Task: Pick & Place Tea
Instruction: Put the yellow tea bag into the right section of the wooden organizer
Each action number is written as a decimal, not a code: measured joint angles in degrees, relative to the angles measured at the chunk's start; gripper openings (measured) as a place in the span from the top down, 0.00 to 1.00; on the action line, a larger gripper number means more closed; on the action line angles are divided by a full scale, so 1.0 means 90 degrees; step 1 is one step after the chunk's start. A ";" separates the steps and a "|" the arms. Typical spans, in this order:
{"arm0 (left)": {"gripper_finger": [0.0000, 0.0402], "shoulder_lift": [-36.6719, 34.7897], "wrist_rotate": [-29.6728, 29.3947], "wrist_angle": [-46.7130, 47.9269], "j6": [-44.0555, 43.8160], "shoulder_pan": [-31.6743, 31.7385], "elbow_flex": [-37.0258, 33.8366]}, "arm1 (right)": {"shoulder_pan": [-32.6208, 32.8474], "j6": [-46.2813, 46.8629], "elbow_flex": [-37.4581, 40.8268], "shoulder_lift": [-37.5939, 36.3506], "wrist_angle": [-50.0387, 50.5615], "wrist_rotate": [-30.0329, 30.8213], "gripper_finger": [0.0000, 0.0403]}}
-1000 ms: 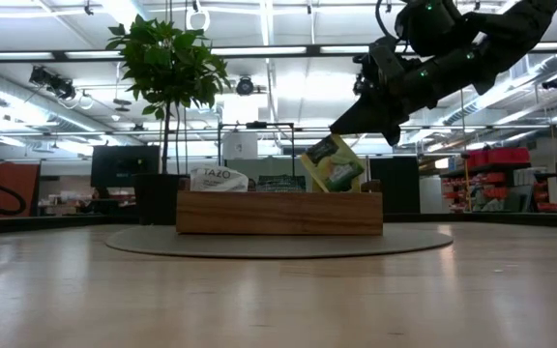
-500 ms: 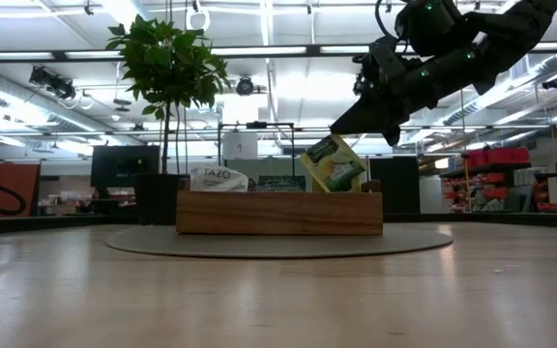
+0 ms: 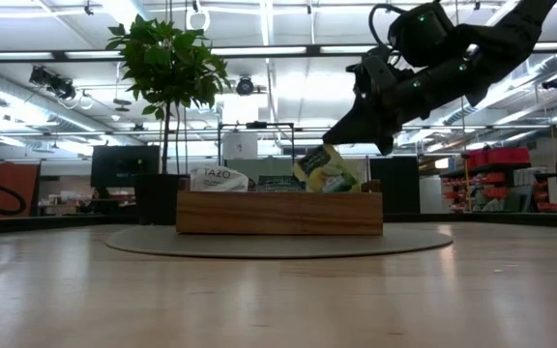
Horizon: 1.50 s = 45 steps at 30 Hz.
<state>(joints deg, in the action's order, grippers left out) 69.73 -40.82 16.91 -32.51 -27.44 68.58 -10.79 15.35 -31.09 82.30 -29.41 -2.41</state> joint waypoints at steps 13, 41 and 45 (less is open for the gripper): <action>0.51 0.0000 0.0000 0.0000 0.0022 0.0000 0.0000 | 0.0000 0.0075 0.0000 0.0114 0.0116 0.0020 0.81; 0.51 0.0000 0.0000 0.0078 0.0032 0.0000 0.0000 | 0.0777 -0.0011 -0.0843 -0.0984 0.4077 0.0493 0.99; 0.51 0.0000 0.0000 0.0083 0.0032 0.0000 0.0000 | 0.0882 0.0095 -0.0843 -0.0946 0.3912 0.0939 0.99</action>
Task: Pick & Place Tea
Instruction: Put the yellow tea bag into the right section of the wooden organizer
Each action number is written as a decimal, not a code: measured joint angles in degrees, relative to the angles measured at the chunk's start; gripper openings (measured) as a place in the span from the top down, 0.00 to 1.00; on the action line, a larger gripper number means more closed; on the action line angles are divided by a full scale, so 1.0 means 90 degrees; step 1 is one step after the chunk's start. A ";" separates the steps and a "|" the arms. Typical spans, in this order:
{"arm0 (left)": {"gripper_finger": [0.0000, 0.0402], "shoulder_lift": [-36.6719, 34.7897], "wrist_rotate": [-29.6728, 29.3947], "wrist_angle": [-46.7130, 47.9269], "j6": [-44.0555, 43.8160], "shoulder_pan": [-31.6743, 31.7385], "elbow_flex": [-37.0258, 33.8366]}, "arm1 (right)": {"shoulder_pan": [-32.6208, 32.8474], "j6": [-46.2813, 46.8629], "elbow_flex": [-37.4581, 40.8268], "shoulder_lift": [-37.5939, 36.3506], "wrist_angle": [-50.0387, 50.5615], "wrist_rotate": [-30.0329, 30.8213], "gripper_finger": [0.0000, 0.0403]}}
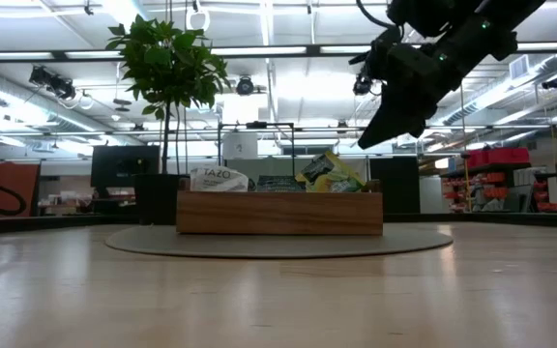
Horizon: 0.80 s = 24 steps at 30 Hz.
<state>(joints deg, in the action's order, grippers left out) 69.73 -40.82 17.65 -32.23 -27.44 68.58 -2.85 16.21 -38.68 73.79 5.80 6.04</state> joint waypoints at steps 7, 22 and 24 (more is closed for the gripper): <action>0.51 0.0000 0.0002 0.0012 0.0068 0.0000 0.0000 | -0.0108 0.0104 0.0000 0.0453 -0.0092 -0.0362 1.00; 0.51 0.0000 0.0005 -0.0017 -0.0007 0.0000 0.0000 | -0.0393 0.0149 0.0000 0.1121 -0.0757 -0.0417 1.00; 0.51 0.0000 0.0005 -0.0017 -0.0007 0.0000 0.0000 | -0.0389 0.0150 0.0000 0.1152 -0.0894 -0.0463 1.00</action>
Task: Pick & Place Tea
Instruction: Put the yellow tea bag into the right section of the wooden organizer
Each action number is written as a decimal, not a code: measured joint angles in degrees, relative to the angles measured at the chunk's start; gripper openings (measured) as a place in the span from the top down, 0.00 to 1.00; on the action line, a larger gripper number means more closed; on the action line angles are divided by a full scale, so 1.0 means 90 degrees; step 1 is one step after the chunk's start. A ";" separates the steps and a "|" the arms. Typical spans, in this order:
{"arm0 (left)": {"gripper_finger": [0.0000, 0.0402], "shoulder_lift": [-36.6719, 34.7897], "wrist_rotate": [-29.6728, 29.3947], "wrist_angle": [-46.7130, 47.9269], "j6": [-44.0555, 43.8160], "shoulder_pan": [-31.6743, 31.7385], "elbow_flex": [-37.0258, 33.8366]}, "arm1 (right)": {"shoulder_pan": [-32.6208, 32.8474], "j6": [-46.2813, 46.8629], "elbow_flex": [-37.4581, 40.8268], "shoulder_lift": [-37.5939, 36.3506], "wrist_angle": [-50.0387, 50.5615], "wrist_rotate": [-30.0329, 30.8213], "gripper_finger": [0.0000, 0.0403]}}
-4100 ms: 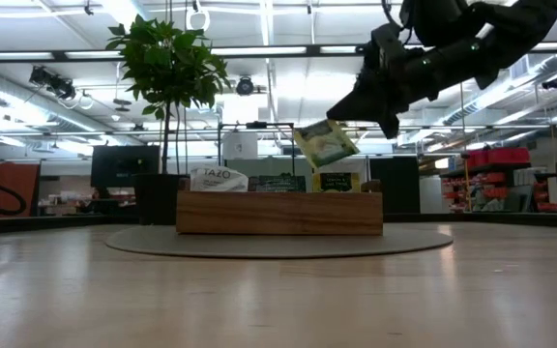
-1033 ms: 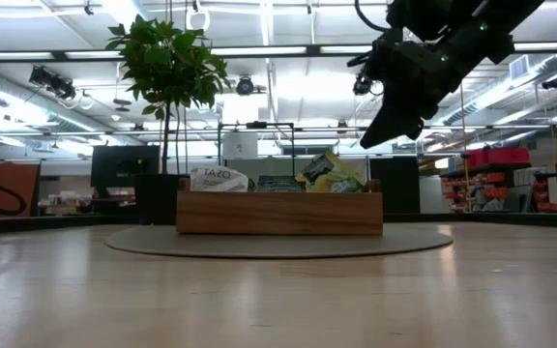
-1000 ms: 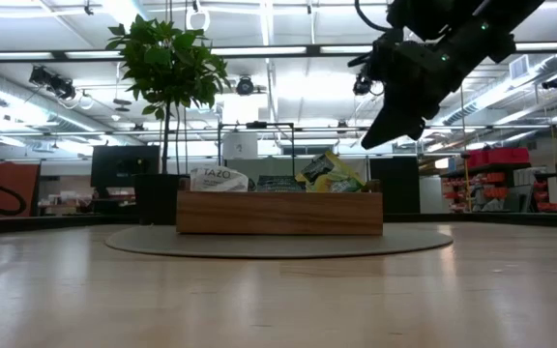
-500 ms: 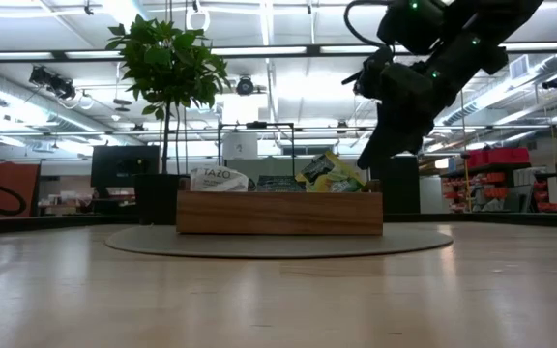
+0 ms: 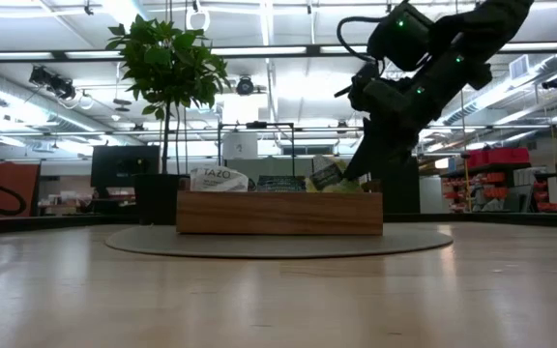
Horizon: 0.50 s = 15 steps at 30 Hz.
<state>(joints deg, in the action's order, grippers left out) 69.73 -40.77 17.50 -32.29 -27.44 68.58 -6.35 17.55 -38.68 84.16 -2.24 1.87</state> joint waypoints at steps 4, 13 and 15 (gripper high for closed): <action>0.51 0.0000 0.0000 0.0000 0.0000 -0.0001 0.0000 | 0.0000 -0.0001 0.0000 -0.0005 -0.0136 0.0002 1.00; 0.51 0.0000 0.0000 0.0000 0.0046 -0.0002 0.0000 | 0.0112 -0.0400 -0.0896 -0.0053 0.1021 0.0061 1.00; 0.51 0.0000 0.0000 0.0004 0.0046 -0.0002 0.0000 | 0.0146 -0.0577 -0.1327 -0.0089 0.1631 0.0022 1.00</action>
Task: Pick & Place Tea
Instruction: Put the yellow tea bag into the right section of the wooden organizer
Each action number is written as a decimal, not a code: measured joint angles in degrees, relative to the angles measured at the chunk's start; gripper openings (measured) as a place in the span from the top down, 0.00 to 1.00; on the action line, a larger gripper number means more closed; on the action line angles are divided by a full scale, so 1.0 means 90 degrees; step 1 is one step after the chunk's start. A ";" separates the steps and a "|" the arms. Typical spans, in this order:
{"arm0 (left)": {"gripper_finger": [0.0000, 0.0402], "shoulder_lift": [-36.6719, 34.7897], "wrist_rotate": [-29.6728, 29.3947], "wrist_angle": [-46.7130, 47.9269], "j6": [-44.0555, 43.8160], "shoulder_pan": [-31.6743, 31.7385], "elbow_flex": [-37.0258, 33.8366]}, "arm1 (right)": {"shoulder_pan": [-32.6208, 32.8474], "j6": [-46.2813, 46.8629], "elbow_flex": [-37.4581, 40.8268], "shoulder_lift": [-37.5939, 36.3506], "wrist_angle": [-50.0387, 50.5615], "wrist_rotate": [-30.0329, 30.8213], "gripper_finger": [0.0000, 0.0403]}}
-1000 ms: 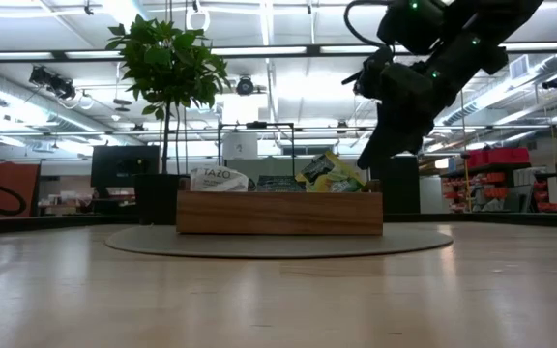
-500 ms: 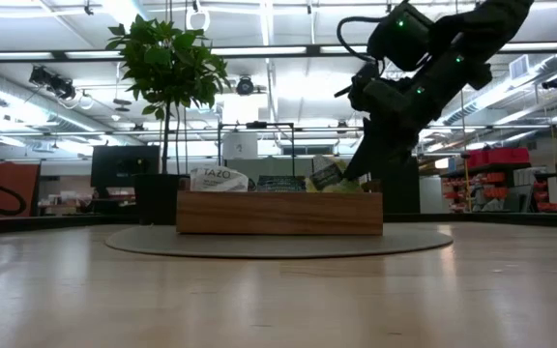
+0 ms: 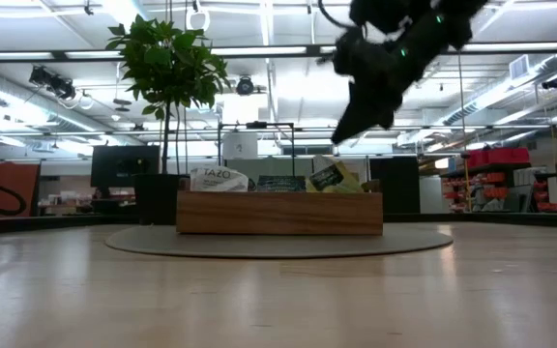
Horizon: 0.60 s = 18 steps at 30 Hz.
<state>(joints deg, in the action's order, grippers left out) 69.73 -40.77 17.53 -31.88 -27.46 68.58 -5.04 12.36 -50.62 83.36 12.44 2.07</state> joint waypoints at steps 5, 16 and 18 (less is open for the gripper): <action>0.51 0.0000 0.0002 0.0067 0.0001 0.0000 0.0000 | 0.0203 -0.0461 -0.1116 -0.0097 0.2035 -0.0280 0.99; 0.51 0.0000 0.0001 0.0206 0.0179 0.0000 0.0002 | 0.1422 0.0329 -0.1452 -0.0120 0.4816 -0.1356 0.92; 0.51 0.0000 0.0000 0.0214 0.0187 0.0000 0.0002 | 0.1775 0.0655 -0.1360 -0.0120 0.4669 -0.1353 0.90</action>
<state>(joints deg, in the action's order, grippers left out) 69.73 -40.77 19.46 -30.20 -27.46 68.60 10.94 18.26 -62.86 82.28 54.46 -10.11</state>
